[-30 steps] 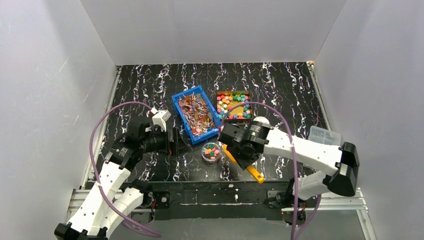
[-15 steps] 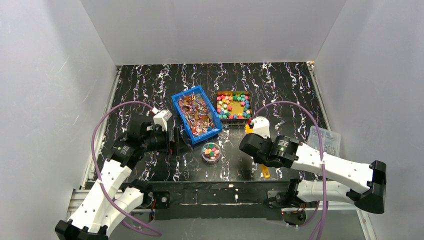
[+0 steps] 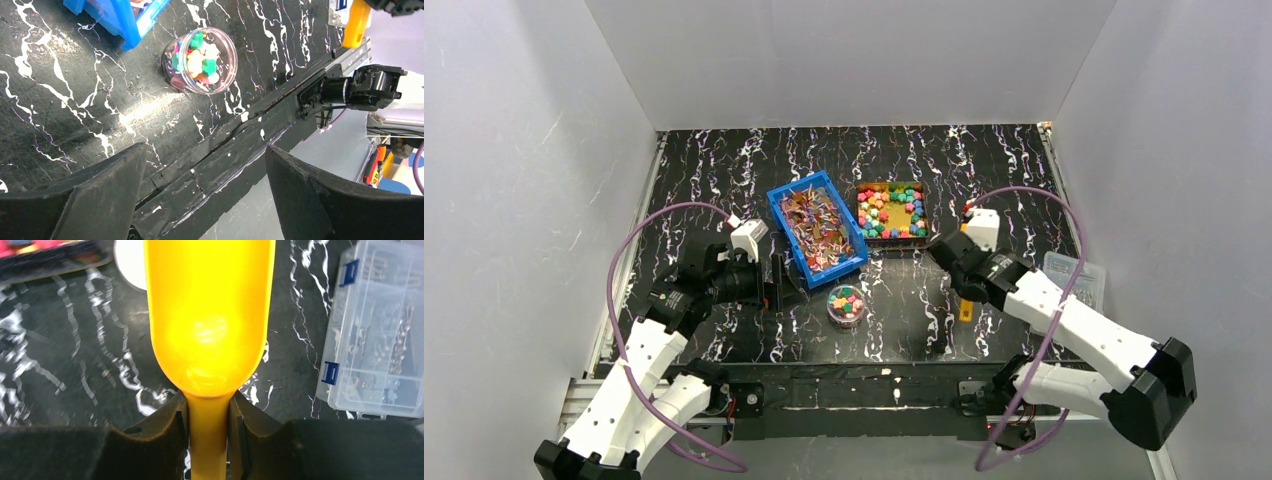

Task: Pack the candies
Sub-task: Place the spatula at the center of the board.

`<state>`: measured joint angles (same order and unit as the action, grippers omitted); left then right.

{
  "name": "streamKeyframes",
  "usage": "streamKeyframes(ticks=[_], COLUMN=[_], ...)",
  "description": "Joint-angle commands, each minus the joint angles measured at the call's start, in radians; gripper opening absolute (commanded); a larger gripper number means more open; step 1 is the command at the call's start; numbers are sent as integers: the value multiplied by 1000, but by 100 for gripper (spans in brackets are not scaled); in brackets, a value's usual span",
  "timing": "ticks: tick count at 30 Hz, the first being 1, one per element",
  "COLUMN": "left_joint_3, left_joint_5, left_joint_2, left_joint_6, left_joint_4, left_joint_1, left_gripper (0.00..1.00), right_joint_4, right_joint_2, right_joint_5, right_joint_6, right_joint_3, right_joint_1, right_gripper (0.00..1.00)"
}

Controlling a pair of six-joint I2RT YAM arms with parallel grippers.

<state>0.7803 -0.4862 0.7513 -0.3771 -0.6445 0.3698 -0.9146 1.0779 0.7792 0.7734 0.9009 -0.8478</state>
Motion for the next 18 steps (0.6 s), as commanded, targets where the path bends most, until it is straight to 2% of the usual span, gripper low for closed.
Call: streamKeyframes(ticks=[1,11,18], left_joint_3=[7,7,7], left_joint_5=[-6,0,-1], left_joint_2=[-3,-1,3], left_joint_6=[12,10,10], left_joint_4=[-14,-14,-14], left_joint_1=[1,1,1], left_gripper=[87,87,87], right_joint_4=[186,333,395], right_joint_2=[4,99,136], right_joint_5=[-164,-312,-394], right_joint_6=[-138,-221,-256], right_joint_3=[-65,-172,-238], right_joint_1=[198,477,606], right_gripper=[1,1,1])
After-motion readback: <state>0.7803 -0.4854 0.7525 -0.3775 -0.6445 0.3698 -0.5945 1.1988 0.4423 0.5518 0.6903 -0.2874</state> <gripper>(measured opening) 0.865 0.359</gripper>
